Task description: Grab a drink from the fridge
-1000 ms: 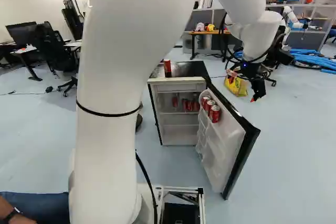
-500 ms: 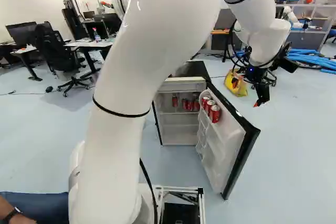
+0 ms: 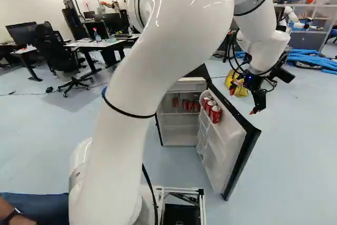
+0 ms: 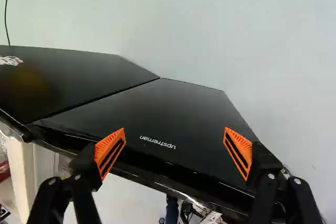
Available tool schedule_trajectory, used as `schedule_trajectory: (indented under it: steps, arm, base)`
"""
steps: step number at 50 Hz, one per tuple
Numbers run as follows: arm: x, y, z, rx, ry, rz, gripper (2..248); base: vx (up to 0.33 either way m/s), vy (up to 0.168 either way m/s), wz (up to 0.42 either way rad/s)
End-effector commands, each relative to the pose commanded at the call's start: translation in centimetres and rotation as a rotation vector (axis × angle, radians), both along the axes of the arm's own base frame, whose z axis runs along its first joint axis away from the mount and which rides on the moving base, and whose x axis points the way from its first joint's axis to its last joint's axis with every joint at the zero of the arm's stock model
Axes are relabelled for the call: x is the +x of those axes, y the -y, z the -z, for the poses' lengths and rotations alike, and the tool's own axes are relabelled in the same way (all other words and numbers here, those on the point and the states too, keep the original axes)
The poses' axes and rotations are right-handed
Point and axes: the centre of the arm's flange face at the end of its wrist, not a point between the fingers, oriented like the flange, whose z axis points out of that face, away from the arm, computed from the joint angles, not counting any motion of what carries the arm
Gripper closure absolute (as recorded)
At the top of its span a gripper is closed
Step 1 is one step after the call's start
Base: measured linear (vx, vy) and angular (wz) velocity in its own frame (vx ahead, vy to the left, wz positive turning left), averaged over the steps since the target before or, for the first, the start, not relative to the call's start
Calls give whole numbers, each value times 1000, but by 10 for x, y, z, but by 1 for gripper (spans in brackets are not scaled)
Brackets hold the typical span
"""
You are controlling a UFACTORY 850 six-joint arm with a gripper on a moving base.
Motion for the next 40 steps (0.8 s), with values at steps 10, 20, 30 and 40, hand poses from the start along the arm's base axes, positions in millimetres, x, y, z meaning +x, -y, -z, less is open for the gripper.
schedule_trajectory:
  steps: [10, 20, 30, 40]
  arm:
    - [2, 2, 15, 28, -19, -3, 3]
    - [4, 5, 31, 55, -36, -6, 3]
    - [5, 5, 37, 73, -47, -8, 3]
    - [4, 4, 37, 83, -52, -11, 3]
  base:
    - [0, 0, 0]
    - [0, 0, 0]
    - [0, 0, 0]
    - [0, 0, 0]
